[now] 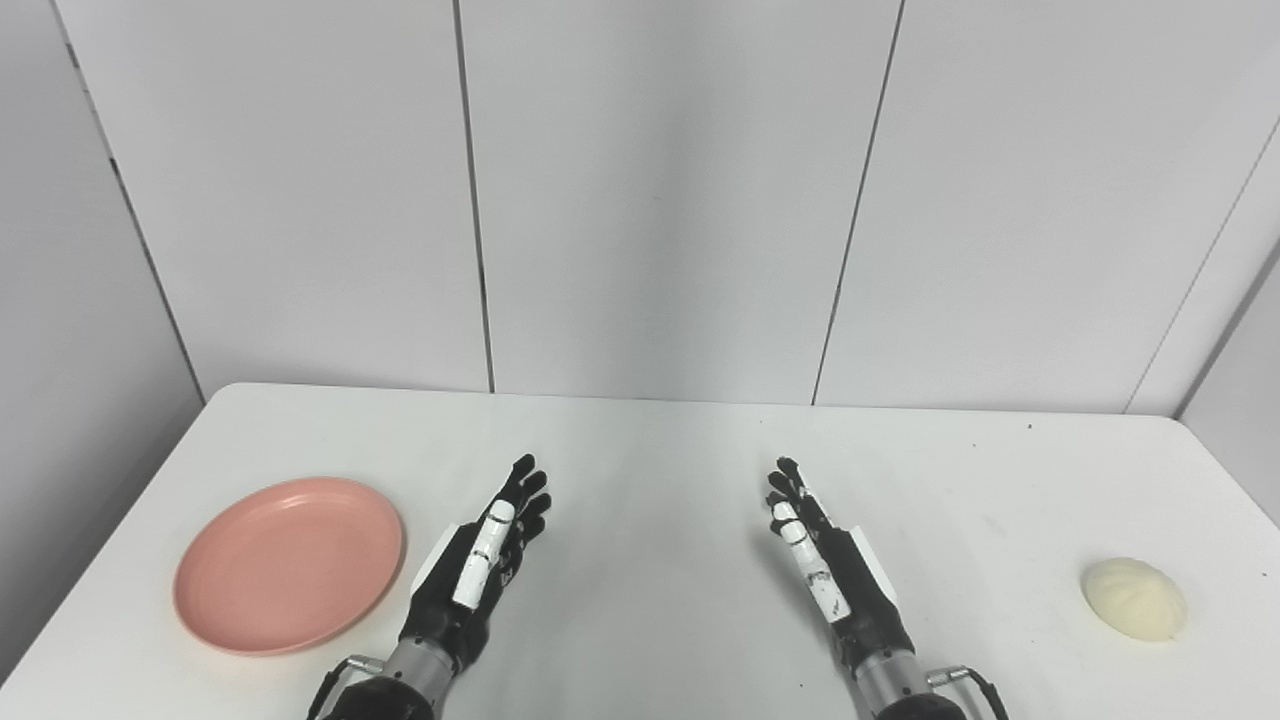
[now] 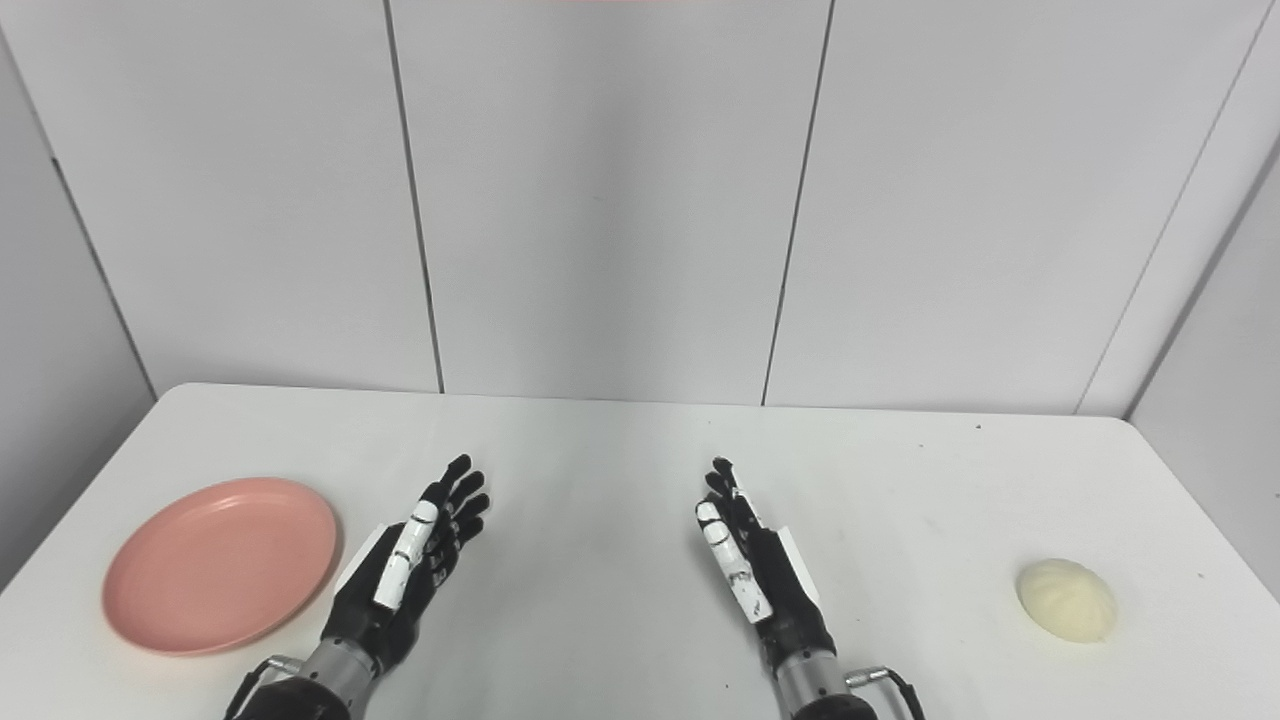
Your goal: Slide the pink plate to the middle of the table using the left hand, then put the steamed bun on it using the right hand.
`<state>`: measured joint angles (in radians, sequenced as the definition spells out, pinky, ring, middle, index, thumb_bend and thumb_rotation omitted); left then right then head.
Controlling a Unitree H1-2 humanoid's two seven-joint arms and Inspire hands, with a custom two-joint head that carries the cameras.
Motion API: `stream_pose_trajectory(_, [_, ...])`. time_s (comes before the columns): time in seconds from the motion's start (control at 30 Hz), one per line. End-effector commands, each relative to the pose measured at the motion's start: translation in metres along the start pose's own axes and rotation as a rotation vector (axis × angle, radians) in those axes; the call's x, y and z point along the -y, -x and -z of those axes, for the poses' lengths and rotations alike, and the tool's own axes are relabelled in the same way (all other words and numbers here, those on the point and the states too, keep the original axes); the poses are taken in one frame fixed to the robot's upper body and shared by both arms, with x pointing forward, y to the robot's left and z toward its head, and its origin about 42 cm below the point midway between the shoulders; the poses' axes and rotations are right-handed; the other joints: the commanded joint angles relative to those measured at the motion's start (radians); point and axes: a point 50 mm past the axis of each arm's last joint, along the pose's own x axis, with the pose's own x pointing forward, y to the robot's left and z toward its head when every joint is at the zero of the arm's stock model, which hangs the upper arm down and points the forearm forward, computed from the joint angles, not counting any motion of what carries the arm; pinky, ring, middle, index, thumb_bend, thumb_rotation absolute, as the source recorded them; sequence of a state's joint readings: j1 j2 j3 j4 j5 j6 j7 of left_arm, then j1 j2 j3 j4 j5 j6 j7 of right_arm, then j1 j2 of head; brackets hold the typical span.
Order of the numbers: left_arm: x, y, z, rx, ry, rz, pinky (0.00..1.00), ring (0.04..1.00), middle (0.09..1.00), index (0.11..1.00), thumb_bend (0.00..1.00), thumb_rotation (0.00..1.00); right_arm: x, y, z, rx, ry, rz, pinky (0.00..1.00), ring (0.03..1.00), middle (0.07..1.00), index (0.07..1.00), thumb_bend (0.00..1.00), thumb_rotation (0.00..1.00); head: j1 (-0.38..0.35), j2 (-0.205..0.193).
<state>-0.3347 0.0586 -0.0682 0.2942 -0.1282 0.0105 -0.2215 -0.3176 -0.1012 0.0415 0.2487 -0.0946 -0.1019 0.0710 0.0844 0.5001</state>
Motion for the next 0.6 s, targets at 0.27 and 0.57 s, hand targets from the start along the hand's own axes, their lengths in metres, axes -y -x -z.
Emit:
stream_pose_trajectory(0.27, [0.0041,0.0145,0.0327,-0.147,0.022,0.010,1.00,0.982,0.999,1.000,0.53,1.00,0.0030,0.0027,0.0004,0.014,-0.001,0.009,0.91,0.936,0.955,0.977,0.23,1.00,0.001,0.003])
stream_pose_trajectory(0.57, [0.0038,0.0149,0.0324,-0.147,0.024,0.011,1.00,0.982,0.998,1.000,0.53,1.00,0.0025,0.0030,0.0003,0.009,0.000,0.005,0.91,0.935,0.954,0.978,0.23,1.00,0.000,0.002])
